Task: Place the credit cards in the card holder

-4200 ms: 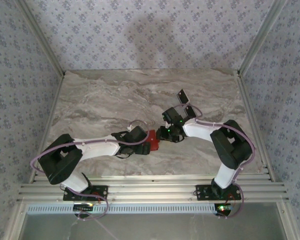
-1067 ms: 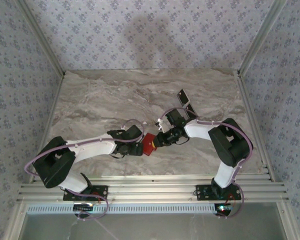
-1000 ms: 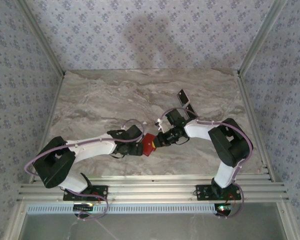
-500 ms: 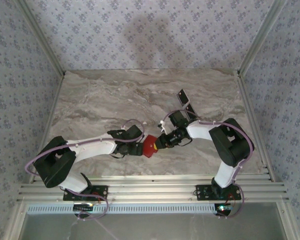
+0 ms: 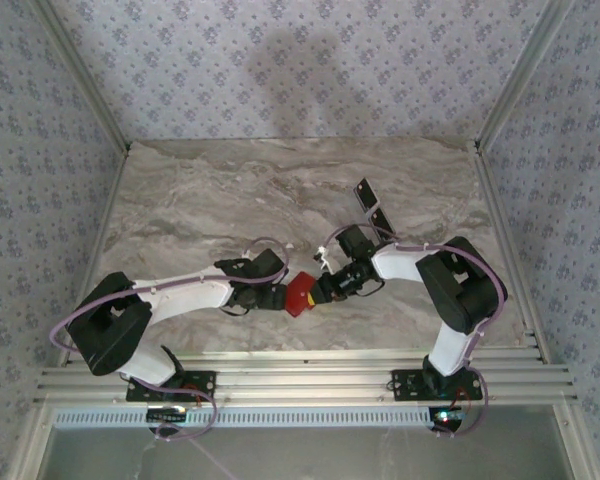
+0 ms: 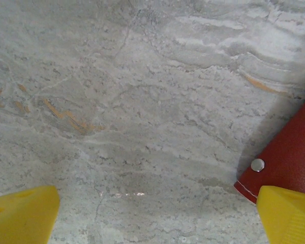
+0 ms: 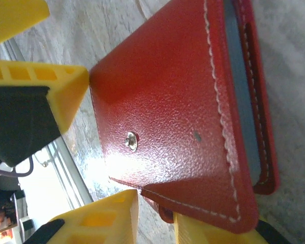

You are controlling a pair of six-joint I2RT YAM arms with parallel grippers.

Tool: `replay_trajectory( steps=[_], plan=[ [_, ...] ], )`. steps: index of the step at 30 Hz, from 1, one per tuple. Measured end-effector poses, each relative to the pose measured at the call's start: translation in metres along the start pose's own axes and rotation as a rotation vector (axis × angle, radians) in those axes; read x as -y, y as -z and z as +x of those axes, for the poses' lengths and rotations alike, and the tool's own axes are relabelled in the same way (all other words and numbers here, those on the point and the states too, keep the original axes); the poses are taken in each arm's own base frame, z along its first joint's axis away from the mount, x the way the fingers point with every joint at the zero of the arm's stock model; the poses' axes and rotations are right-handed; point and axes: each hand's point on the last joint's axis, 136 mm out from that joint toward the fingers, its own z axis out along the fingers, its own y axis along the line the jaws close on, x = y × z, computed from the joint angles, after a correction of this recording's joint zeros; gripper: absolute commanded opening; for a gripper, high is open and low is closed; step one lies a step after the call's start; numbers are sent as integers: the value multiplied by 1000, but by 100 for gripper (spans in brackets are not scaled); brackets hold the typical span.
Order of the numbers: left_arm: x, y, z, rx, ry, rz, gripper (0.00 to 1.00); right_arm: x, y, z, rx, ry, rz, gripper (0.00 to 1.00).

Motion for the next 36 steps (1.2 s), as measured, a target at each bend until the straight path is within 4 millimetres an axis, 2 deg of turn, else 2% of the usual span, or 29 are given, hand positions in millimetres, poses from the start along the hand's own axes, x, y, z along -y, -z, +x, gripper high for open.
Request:
replay_trajectory(
  steps=[3,8,14,21,26,34,35,36],
  plan=[
    [2,1,-2,4,-5,4,100,-1,-1,5,-12,-4,-16,20],
    [1,1,-3,5,-6,4,100,-5,-2,8,-19,10,-46,0],
    [0,1,-4,7,-6,-1,100,-12,3,6,-8,32,-74,0],
    [1,1,-6,10,-6,-3,100,-33,39,-16,111,113,-118,0],
    [6,-6,-8,2,-12,-10,100,-29,56,-31,188,124,-122,0],
    [18,-15,-15,-7,-22,-3,100,-16,62,-35,245,103,-115,0],
    [21,-15,-18,-3,-24,3,100,-12,63,-33,254,91,-110,10],
    [24,-15,-19,-3,-26,8,100,-8,64,-31,265,73,-100,27]
  ],
)
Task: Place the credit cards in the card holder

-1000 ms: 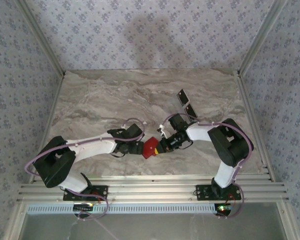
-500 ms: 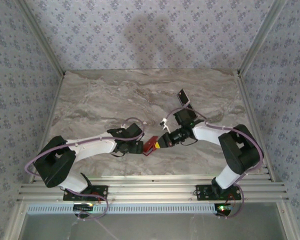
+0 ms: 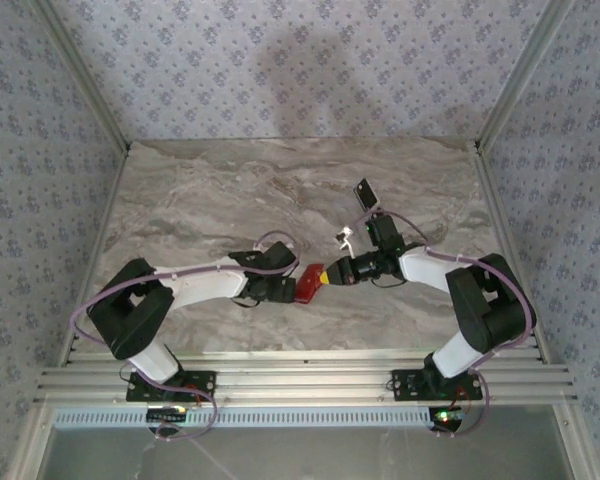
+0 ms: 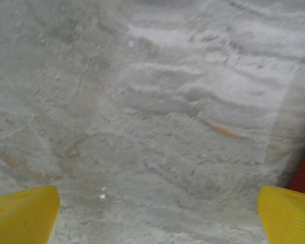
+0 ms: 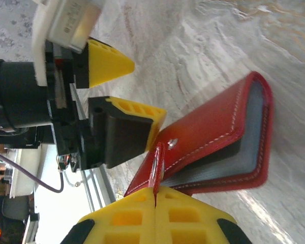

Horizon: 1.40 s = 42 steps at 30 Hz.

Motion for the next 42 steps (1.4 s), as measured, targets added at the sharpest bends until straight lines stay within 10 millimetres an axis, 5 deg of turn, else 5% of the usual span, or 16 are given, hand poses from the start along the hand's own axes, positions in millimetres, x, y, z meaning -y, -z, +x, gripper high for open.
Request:
replay_trajectory(
  steps=[3,16,25,35,42],
  plan=[
    [8,-1,-3,2,-12,15,100,7,7,1,33,-26,34,46],
    [16,-3,-3,1,-29,28,100,21,40,-14,185,-137,281,55],
    [17,-4,-3,4,-28,31,100,53,5,3,70,-287,361,55],
    [25,-3,-4,11,-31,62,100,41,-29,-35,39,-254,314,48],
    [35,-1,3,6,-53,84,100,42,-32,-46,31,-256,332,54]
  ],
)
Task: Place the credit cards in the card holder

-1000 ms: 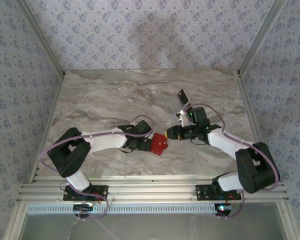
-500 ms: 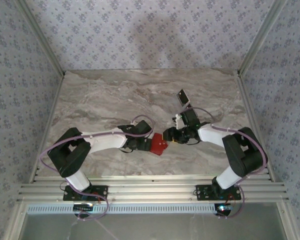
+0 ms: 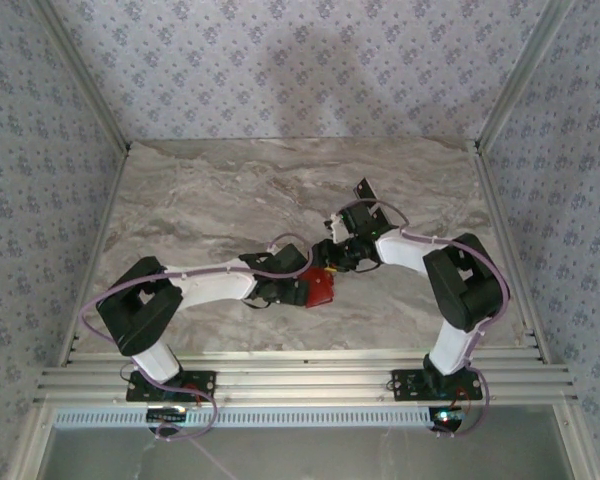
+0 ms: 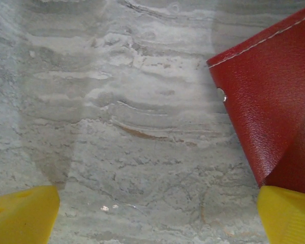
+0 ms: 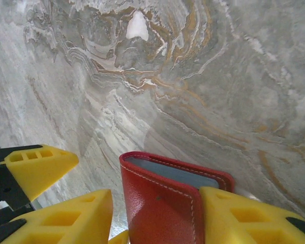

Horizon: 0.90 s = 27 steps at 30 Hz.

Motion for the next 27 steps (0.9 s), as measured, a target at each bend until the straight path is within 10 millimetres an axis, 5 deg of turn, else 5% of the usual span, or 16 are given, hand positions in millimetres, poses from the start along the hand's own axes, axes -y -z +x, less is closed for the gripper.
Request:
replay_trajectory(
  steps=[9,13,22,27],
  plan=[
    [-9,25,-14,99,42,-5,100,16,42,-1,67,20,253,53],
    [-17,39,-29,164,76,-17,100,13,39,8,26,88,342,52],
    [-70,35,-59,198,219,-125,100,4,25,22,-43,234,500,48],
    [-79,31,-84,195,241,-177,100,10,20,23,-62,264,568,47]
  ],
)
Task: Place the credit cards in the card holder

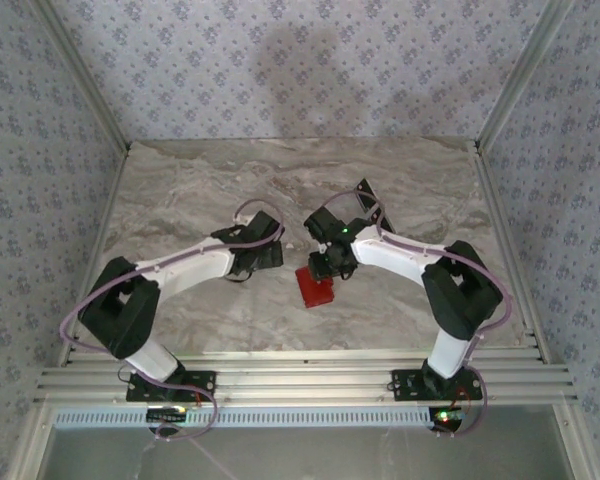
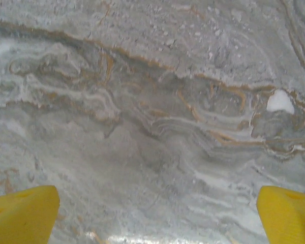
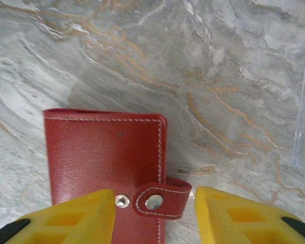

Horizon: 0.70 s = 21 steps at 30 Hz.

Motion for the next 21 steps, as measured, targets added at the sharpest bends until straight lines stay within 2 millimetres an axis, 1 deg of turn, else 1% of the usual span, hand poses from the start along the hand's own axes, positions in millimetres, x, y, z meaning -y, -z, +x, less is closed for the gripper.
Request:
replay_trajectory(
  steps=[3,9,17,21],
  plan=[
    [5,-1,-8,5,-13,-2,100,-2,-3,-2,-2,22,32,46],
    [1,-1,-7,-4,-13,-14,100,-6,-7,-3,-7,63,67,42],
    [-4,-5,1,-21,-20,-29,100,-3,-10,0,-22,95,113,33],
    [-5,-5,2,-23,-21,-31,100,-3,-9,2,-24,114,127,26]
  ],
)
